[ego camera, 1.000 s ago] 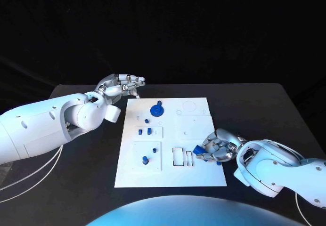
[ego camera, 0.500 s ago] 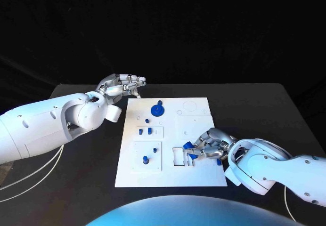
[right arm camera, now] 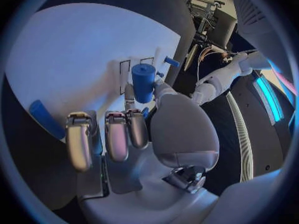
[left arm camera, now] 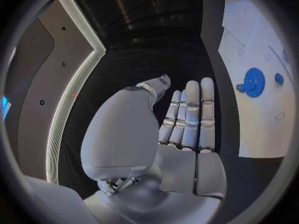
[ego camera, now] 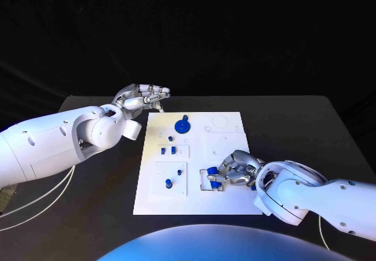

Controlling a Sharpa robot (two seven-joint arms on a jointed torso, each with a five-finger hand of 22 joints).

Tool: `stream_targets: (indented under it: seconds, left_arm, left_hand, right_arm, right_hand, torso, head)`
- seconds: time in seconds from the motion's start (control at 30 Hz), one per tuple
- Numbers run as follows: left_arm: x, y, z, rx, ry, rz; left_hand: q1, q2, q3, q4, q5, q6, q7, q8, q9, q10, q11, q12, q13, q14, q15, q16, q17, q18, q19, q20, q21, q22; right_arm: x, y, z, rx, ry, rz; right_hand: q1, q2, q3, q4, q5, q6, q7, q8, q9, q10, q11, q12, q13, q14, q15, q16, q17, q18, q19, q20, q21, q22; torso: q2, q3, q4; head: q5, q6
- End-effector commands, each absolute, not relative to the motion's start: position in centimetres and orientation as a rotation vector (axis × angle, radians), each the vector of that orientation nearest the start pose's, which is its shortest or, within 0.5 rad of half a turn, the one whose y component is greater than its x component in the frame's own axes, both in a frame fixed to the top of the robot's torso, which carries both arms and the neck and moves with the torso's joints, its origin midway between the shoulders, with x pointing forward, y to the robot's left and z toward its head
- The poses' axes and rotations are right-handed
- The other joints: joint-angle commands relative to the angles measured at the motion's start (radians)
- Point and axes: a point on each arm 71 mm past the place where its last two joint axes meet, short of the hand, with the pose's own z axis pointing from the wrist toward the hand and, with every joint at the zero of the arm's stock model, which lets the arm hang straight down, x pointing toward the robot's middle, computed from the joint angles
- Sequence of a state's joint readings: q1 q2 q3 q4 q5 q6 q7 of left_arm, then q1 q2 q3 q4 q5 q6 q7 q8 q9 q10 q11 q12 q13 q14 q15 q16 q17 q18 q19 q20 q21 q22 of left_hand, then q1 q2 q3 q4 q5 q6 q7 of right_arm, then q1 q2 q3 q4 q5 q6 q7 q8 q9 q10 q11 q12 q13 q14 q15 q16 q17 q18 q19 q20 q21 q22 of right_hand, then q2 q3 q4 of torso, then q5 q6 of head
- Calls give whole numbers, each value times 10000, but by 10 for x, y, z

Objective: Assemble the parts on the task board

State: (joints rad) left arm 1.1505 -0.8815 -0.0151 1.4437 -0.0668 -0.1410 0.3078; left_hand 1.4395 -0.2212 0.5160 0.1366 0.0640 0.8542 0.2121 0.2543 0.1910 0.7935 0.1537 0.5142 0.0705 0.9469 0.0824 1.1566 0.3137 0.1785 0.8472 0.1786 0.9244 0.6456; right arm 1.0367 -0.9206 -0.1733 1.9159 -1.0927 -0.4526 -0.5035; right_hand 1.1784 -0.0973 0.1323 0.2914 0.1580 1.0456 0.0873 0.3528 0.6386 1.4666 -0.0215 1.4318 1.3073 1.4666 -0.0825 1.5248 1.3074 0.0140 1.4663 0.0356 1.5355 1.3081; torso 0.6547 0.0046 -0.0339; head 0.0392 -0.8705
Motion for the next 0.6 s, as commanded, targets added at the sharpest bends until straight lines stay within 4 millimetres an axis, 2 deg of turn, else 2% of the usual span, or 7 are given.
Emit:
stream_targets:
  seconds: [0.03,0.37,0.47,0.6]
  left_arm:
    - [492,241,-201,-11094,15579,-15532]
    - [492,242,-201,-11103,15583,-15516]
    - [492,242,-202,-11107,15592,-15513]
    - [492,242,-202,-11111,15599,-15508]
  left_hand:
    - [-56,52,-75,-10,10,-18,-14,40,17,-64,31,65,-6,-72,29,-35,-14,52,50,34,-52,-10]
    - [-56,52,-75,-10,10,-18,-14,40,17,-64,31,65,-6,-72,29,-35,-14,52,50,34,-52,-10]
    - [-56,52,-75,-10,10,-18,-14,40,17,-64,31,65,-6,-72,29,-35,-14,52,50,34,-52,-10]
    - [-53,62,-90,-7,10,-11,-18,65,23,-97,31,74,-5,-96,31,-37,-14,52,43,36,-74,-21]
  right_arm:
    - [344,-155,-274,3682,21653,6949]
    - [343,-150,-274,3549,21603,7155]
    - [343,-149,-274,3480,21676,7159]
    - [343,-149,-275,3436,21763,7102]
  right_hand:
    - [-95,47,-73,1,-43,536,-451,38,2,534,-73,81,1721,790,-42,51,1347,-69,910,-95,44,2533]
    - [-338,-96,-261,8,-51,567,-473,106,15,553,-94,102,1749,795,-59,57,1365,-76,923,-110,75,2543]
    - [-768,-207,-619,11,-66,578,-488,181,34,561,-106,97,1762,798,-71,61,1382,-79,928,-122,86,2546]
    - [-1162,-202,-1081,25,-56,556,-498,259,57,564,-110,82,1771,798,-79,59,1385,-77,925,-130,79,2544]
  torso:
    - [3,4,-1]
    - [-4,-2,-3]
    - [-5,-1,-3]
    - [-6,-6,-4]
  head:
    - [21,-10]
    - [35,-5]
    - [51,-20]
    - [55,-21]
